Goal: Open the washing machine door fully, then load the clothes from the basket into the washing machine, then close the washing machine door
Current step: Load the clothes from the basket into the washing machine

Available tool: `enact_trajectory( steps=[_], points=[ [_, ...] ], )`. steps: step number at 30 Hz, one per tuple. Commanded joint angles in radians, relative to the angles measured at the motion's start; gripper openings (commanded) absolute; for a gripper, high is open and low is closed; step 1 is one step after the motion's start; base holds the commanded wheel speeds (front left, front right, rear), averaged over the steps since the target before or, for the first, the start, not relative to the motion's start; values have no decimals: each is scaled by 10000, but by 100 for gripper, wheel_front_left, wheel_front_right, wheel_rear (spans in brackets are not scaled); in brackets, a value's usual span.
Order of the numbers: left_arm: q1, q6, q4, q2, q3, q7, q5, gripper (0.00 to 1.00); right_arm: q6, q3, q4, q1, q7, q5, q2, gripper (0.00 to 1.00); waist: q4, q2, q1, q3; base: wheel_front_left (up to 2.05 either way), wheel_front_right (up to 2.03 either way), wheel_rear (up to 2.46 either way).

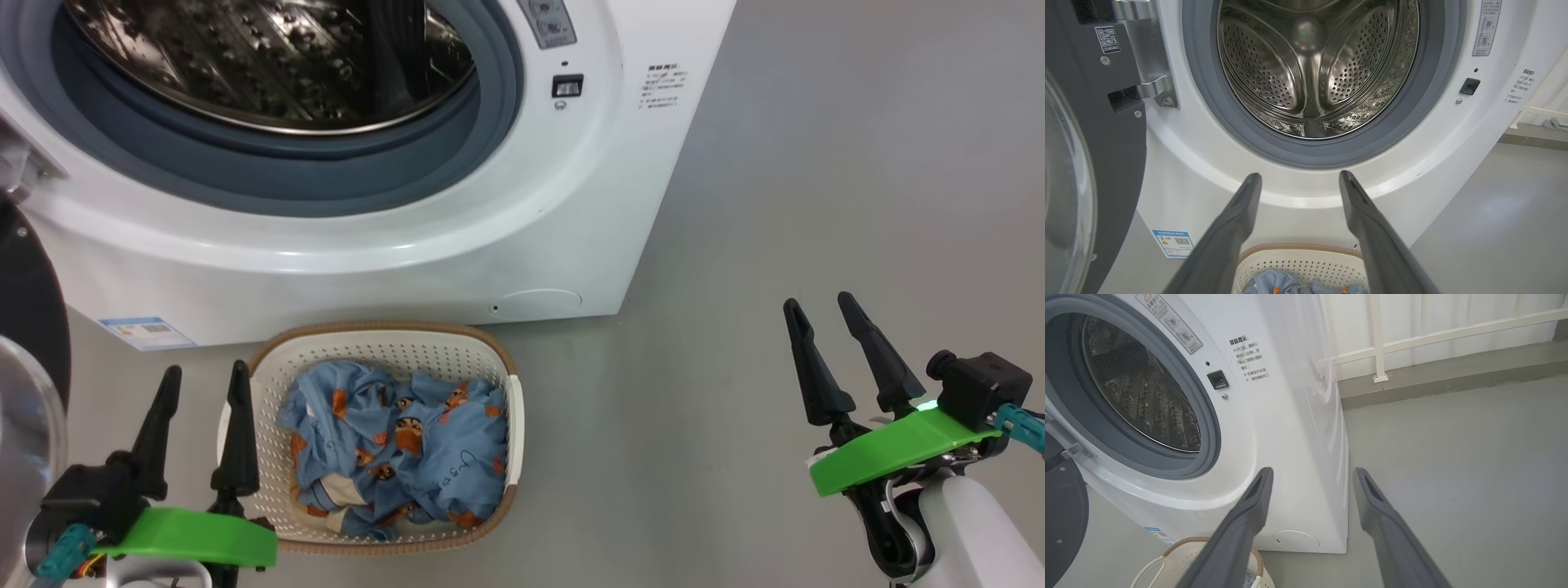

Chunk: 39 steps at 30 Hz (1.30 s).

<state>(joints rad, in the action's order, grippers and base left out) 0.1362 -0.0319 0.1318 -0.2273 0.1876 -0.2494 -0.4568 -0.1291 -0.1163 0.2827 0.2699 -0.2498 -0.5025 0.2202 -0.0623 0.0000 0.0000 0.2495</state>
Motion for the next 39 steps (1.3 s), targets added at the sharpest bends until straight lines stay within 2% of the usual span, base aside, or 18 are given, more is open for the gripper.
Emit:
enact_trajectory(
  steps=[1, 22, 39],
  points=[
    [430, 37, -148, -318, -306, -74, 179, 100, -16, -155, -303, 216, -120, 39, 28, 100, -92, 0, 0, 351, 0, 0, 0],
    [1738, 408, 1151, -289, 76, 42, 79, 100, -16, -106, -586, 910, -120, 49, -146, 100, -414, 0, 0, 2119, 0, 0, 0],
    [3709, 1373, 4130, 117, 1058, 52, -109, 100, -16, -23, -703, 1494, -120, 51, -327, 100, -751, 0, 0, 3738, 0, 0, 0]
  ],
)
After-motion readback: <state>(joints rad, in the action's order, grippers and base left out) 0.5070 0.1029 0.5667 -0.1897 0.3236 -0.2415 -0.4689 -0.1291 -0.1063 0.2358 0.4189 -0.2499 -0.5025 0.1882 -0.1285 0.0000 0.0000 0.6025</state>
